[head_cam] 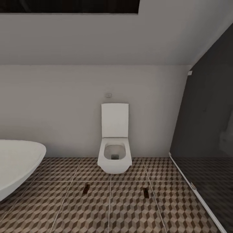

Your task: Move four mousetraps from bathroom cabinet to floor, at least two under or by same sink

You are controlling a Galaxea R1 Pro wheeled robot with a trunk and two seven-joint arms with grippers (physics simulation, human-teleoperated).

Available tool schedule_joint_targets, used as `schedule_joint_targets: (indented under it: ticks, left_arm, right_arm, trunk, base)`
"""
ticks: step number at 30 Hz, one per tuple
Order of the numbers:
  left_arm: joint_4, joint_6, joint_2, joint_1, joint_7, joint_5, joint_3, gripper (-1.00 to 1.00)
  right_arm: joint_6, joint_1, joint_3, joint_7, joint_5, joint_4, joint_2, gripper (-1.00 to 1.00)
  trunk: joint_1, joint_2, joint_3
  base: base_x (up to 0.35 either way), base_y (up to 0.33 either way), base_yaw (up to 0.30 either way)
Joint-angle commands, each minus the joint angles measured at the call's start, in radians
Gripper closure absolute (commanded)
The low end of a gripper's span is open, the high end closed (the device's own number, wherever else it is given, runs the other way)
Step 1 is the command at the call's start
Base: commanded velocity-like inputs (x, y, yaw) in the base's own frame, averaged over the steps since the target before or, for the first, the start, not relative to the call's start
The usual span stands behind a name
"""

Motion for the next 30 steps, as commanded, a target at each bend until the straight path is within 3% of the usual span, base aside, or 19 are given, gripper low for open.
schedule_joint_targets:
  ticks: [1,11,19,30]
  left_arm:
    - [0.000,0.002,-0.001,0.005,0.002,-0.010,0.008,-1.00]
    - [0.000,-0.004,-0.006,0.062,0.001,-0.008,0.008,-1.00]
    - [0.000,-0.005,-0.018,0.091,0.001,0.003,0.008,-1.00]
    - [0.000,-0.006,-0.042,0.124,0.001,0.006,0.008,-1.00]
  right_arm:
    - [-0.006,0.008,0.009,0.000,-0.019,0.003,0.000,-1.00]
    - [-0.008,0.070,0.009,0.000,-0.060,0.003,0.004,-1.00]
    - [-0.008,0.115,0.008,0.001,-0.066,0.003,0.057,-1.00]
    - [-0.011,0.142,0.008,0.001,-0.067,0.003,0.082,-1.00]
  trunk:
    - [-0.004,0.007,0.002]
    - [-0.042,0.077,0.034]
    - [-0.073,0.133,0.059]
    - [-0.115,0.210,0.093]
  base:
    - [0.000,0.000,0.000]
    - [0.000,0.000,0.000]
    - [0.000,0.000,0.000]
    - [0.000,0.000,0.000]
